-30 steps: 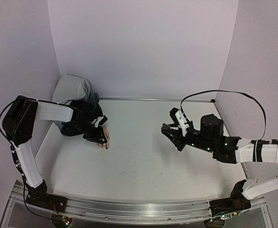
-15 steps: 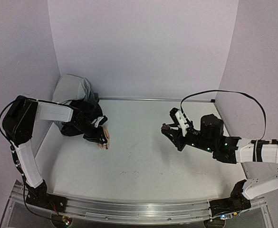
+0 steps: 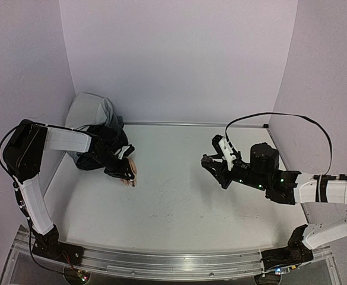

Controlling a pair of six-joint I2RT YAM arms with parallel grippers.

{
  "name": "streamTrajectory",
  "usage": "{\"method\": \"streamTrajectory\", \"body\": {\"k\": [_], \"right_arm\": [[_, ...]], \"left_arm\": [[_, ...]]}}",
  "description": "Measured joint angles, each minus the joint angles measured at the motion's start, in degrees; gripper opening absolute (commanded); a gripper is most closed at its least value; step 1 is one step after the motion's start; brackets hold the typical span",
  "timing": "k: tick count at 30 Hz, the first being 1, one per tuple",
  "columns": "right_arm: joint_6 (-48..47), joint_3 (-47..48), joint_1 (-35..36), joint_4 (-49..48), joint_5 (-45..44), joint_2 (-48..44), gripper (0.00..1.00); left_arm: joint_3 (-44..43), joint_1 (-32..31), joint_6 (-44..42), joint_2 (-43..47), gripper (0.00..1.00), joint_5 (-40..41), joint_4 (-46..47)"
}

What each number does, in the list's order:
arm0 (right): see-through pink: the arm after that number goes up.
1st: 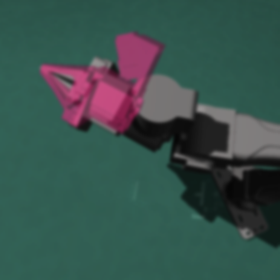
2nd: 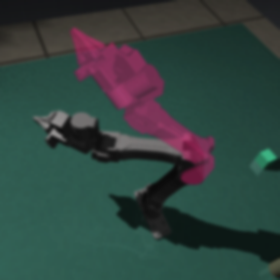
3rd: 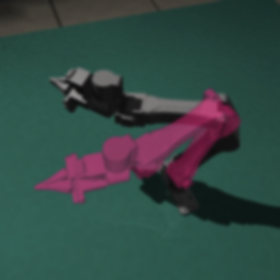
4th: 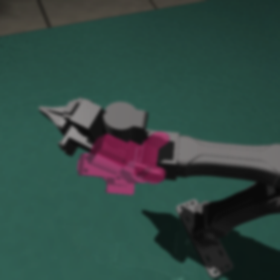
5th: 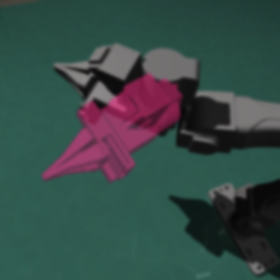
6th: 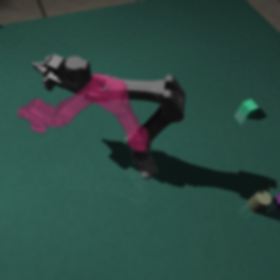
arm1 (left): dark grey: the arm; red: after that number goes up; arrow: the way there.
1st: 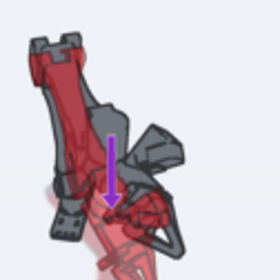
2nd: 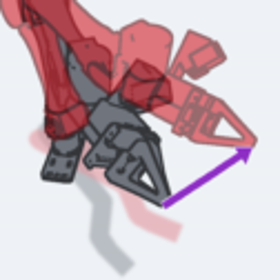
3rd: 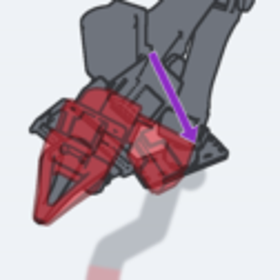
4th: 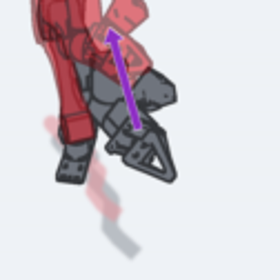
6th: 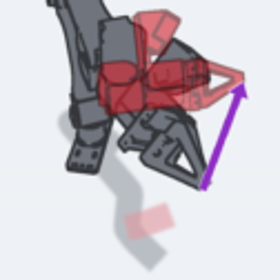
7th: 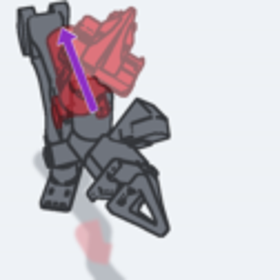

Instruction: Paint the nails

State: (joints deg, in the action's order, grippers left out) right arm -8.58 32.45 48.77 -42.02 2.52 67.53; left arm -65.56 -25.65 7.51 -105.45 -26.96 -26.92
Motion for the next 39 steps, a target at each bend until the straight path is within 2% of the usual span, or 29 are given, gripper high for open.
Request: {"method": "streamTrajectory", "body": {"k": [39], "right_arm": [[0.0,0.0,0.0,-0.02,0.02,0.02,0.0]], "left_arm": [[0.98,0.0,0.07,-0.02,0.0,-1.01,0.44]]}}
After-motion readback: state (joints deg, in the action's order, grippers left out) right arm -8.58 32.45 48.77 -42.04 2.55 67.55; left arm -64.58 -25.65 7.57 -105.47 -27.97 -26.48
